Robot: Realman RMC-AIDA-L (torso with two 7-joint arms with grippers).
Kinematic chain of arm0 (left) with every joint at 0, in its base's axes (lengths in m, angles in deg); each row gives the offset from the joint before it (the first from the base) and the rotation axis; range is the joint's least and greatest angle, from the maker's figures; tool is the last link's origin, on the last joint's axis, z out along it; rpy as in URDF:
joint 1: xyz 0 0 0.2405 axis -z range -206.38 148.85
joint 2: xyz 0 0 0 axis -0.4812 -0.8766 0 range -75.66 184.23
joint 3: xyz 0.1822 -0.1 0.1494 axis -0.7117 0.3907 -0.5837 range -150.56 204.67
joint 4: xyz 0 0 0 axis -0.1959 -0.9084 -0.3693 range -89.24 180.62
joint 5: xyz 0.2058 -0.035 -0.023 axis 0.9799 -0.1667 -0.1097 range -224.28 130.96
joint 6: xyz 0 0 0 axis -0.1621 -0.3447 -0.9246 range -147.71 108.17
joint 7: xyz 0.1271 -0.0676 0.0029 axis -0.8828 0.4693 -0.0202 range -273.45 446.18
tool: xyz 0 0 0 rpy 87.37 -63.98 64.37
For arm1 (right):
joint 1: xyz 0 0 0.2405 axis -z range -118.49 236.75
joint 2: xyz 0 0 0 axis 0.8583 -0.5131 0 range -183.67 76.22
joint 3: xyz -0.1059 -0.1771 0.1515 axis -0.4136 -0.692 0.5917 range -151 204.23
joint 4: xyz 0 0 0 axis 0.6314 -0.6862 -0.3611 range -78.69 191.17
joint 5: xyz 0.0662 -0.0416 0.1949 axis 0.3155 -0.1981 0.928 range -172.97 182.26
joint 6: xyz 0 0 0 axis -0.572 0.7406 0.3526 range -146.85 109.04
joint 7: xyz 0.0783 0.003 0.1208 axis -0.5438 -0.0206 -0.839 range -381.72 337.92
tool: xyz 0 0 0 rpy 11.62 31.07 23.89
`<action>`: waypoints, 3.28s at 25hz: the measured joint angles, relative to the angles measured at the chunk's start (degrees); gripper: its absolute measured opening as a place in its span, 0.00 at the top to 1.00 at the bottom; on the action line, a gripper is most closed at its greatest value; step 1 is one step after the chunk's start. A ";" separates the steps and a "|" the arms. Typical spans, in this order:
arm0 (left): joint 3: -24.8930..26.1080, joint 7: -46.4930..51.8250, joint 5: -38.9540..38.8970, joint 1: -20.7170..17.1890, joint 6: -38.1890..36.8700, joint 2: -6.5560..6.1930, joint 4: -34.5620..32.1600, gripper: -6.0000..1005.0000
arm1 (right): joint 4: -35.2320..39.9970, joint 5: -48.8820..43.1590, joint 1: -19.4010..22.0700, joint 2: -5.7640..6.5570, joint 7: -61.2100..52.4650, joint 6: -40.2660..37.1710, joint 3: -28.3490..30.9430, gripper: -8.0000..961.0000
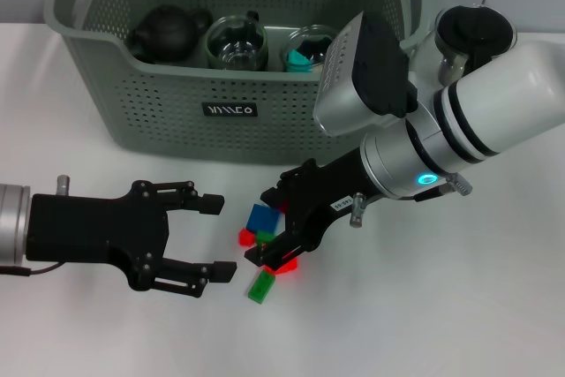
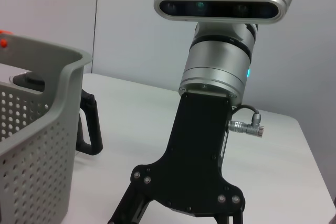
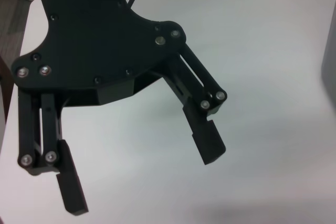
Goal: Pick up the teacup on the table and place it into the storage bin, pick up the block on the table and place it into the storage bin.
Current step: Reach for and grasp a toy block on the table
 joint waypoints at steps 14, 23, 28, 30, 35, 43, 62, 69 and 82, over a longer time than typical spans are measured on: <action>0.00 0.00 0.00 0.02 -0.07 -0.10 -0.14 0.13 | 0.00 0.00 -0.16 -0.13 0.08 -0.33 0.08 0.04; 0.00 0.66 0.00 0.02 -0.69 -0.09 -0.70 0.13 | 0.00 0.00 -0.09 -0.17 0.09 -0.67 0.09 0.03; 0.00 0.68 0.00 0.00 -0.96 -0.09 -0.71 0.13 | 0.00 0.00 -0.30 -0.17 0.10 -0.78 -0.23 0.03; 0.03 0.69 0.00 -0.04 -1.16 -0.09 -0.71 0.13 | 0.00 0.00 -0.33 -0.17 0.14 -0.78 -0.25 0.03; 0.09 0.70 0.00 0.03 -1.28 -0.09 -0.71 0.13 | 0.00 0.00 -0.36 -0.17 0.18 -0.78 -0.25 0.03; 0.09 0.70 0.43 0.11 -1.86 -0.29 -1.29 0.13 | -0.35 0.00 -0.76 -0.18 0.88 -0.77 0.00 0.03; 0.91 0.78 2.81 0.12 -3.71 -0.44 -2.91 0.13 | -4.84 3.89 -2.00 -1.02 1.82 2.09 -7.49 0.03; 0.89 0.79 2.82 0.10 -3.70 -0.44 -2.75 0.13 | -5.29 4.87 -1.73 -1.05 2.27 2.13 -7.95 0.03; 1.23 0.97 2.82 0.09 -3.83 -0.44 -2.68 0.13 | -6.82 4.73 -1.57 -0.71 2.30 2.60 -7.89 0.03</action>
